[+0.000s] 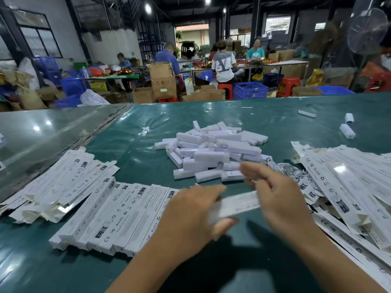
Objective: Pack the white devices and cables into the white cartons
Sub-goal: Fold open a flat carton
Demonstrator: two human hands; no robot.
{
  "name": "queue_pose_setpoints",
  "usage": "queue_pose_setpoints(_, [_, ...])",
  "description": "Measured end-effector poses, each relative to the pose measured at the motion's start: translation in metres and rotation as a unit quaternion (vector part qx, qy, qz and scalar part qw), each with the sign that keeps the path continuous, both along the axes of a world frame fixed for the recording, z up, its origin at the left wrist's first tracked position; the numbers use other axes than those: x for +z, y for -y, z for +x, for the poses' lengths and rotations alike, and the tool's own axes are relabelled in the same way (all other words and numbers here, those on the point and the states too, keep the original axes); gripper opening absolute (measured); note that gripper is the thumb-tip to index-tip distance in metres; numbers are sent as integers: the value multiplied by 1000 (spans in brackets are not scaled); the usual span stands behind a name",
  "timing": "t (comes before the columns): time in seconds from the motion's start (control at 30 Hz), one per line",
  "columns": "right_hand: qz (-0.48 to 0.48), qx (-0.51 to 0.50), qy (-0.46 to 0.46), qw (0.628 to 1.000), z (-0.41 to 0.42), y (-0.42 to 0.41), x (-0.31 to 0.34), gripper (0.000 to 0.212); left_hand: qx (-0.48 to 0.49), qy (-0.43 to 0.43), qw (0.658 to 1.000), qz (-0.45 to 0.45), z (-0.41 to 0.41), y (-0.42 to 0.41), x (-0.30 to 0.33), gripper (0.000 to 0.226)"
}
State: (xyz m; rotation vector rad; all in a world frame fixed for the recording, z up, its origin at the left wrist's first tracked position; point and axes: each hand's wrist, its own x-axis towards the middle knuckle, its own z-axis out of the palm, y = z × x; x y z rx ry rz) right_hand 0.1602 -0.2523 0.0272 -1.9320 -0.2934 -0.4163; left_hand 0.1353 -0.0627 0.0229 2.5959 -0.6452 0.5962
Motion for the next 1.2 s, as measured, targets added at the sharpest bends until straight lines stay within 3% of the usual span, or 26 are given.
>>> queue_pose_setpoints(0.07, [155, -54, -71, 984, 11, 11, 4, 47, 28, -47, 984, -169, 9, -18, 6, 63])
queue_pose_setpoints(0.1, [231, -66, -116, 964, 15, 14, 5, 43, 28, -96, 950, -295, 12, -24, 8, 66])
queue_pose_setpoints(0.17, [312, -52, -207, 926, 15, 12, 2, 37, -39, -204, 846, -492, 16, -27, 6, 71])
queue_pose_setpoints(0.23, [297, -3, -268, 916, 10, -1, -6, 32, -130, -247, 795, -539, 16, -18, -4, 65])
queue_pose_setpoints(0.3, [190, 26, -282, 940, 5, -17, -16, 25, -178, -240, 780, -550, 12, -7, -10, 46])
queue_pose_setpoints(0.37, [1, 21, -213, 977, 15, -21, -19, 17, -162, -209, 780, -568, 12, -6, -11, 32])
queue_pose_setpoints(0.47, [-202, -19, -101, 974, 62, -17, -3, 27, -117, -177, 778, -591, 14, -10, -9, 22])
queue_pose_setpoints(0.6, [-384, -124, -75, 912, 145, 4, 16, 41, -85, -137, 818, -552, 12, -6, -8, 17])
queue_pose_setpoints(0.7, [-487, -111, -131, 856, 172, 20, 8, 30, -66, -143, 860, -485, 12, -6, -11, 20])
queue_pose_setpoints(0.8, [-488, -128, -84, 859, 178, 27, -2, 18, -61, -184, 865, -462, 13, -5, -15, 22])
queue_pose_setpoints(0.9, [-447, -130, -66, 882, 171, 34, 1, 23, -53, -191, 868, -455, 15, -5, -17, 24])
queue_pose_setpoints(0.97, [-383, -113, -60, 915, 153, 36, 13, 26, -47, -177, 866, -464, 14, -5, -16, 26])
queue_pose_setpoints(1.07, [-184, -62, -54, 980, 108, 34, 28, 10, -21, -131, 853, -505, 14, -8, -13, 18])
queue_pose_setpoints(1.1, [-134, -41, -51, 989, 90, 31, 30, 5, -13, -118, 849, -515, 15, -9, -12, 17])
queue_pose_setpoints(1.2, [-113, -9, -12, 993, 41, 19, 20, 12, -22, -121, 856, -503, 14, -8, -11, 37])
